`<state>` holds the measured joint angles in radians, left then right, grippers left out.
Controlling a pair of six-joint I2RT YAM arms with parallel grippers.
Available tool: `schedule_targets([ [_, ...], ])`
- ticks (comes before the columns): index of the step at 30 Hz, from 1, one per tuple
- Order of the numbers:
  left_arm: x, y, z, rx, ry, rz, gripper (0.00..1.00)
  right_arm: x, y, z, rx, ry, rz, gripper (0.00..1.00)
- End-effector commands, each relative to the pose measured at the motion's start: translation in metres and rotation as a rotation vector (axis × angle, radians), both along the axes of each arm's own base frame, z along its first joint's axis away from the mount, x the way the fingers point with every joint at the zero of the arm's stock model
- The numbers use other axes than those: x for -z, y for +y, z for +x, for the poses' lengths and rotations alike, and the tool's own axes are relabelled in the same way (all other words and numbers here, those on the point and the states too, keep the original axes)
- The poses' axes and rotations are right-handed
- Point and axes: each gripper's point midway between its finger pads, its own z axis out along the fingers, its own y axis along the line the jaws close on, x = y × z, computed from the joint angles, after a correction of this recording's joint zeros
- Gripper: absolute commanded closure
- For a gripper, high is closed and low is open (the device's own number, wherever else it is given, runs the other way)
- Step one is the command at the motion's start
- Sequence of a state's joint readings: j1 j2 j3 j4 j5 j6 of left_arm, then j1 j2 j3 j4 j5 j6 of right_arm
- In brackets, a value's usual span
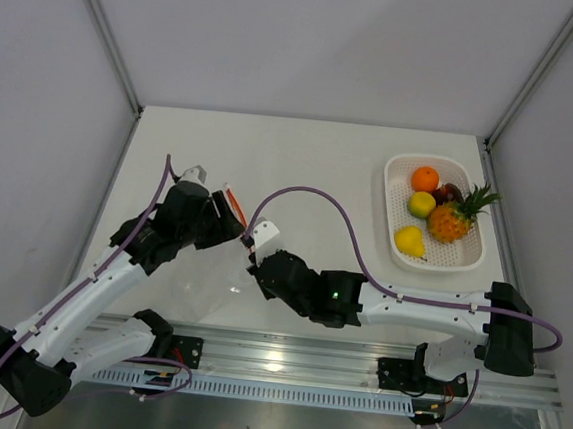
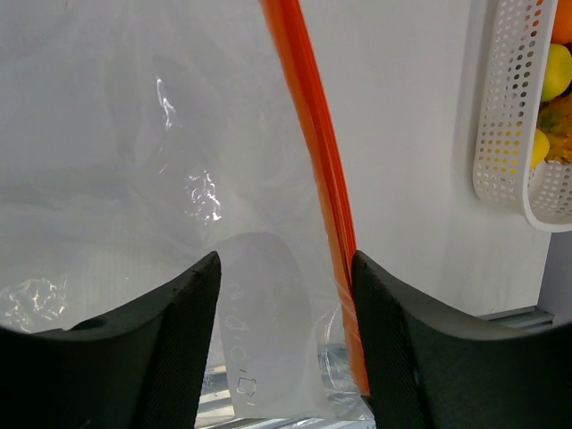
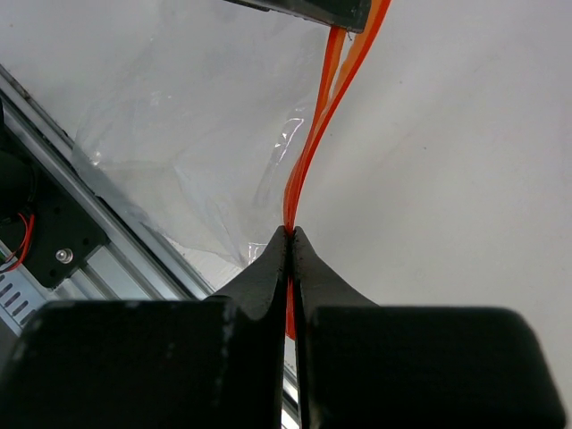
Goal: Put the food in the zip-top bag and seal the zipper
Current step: Open the zipper of the food storage bag at the center of the board.
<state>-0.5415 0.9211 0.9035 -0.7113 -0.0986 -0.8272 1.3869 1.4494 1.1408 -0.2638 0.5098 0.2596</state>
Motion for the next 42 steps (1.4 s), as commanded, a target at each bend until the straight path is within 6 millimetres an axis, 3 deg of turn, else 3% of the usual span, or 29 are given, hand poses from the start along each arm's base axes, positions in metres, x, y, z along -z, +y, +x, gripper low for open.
schedule_targets([
  [1,-0.002,-0.001,0.005,0.009,-0.034,0.013,0.40,-0.024,0.009,0.001,0.013,-0.034,0.050,1.00],
  [15,-0.005,-0.012,0.002,0.081,-0.082,-0.035,0.69,-0.021,0.015,0.000,0.027,-0.053,0.012,1.00],
  [18,-0.006,-0.013,0.001,0.091,-0.086,-0.037,0.81,-0.024,0.016,0.000,0.027,-0.057,0.015,1.00],
  [20,-0.006,-0.013,0.000,0.093,-0.086,-0.040,0.97,-0.025,0.017,-0.001,0.030,-0.056,0.016,1.00],
  [22,-0.003,-0.012,-0.002,0.095,-0.080,-0.041,0.99,-0.026,0.017,-0.001,0.034,-0.054,0.020,1.00],
  [26,-0.015,-0.015,-0.005,0.118,-0.126,-0.070,0.99,-0.025,0.014,-0.001,0.055,-0.039,0.023,0.99],
  [31,-0.025,-0.019,-0.016,0.215,-0.237,-0.104,0.99,-0.026,0.004,0.001,0.116,0.027,0.055,0.65],
  [32,-0.028,-0.017,-0.018,0.216,-0.255,-0.103,0.99,-0.026,0.001,0.001,0.123,0.035,0.055,0.54],
  [38,-0.035,-0.010,-0.033,0.253,-0.334,-0.112,0.99,-0.049,-0.012,0.005,0.175,0.098,0.156,0.20],
  [40,-0.037,-0.009,-0.038,0.261,-0.350,-0.123,0.99,-0.055,-0.012,0.007,0.181,0.133,0.192,0.14],
  [41,-0.039,-0.009,-0.040,0.270,-0.354,-0.128,0.99,-0.061,-0.015,0.013,0.204,0.159,0.228,0.01],
  [42,-0.040,-0.009,-0.041,0.272,-0.358,-0.132,0.99,-0.063,-0.014,0.014,0.203,0.172,0.245,0.01],
])
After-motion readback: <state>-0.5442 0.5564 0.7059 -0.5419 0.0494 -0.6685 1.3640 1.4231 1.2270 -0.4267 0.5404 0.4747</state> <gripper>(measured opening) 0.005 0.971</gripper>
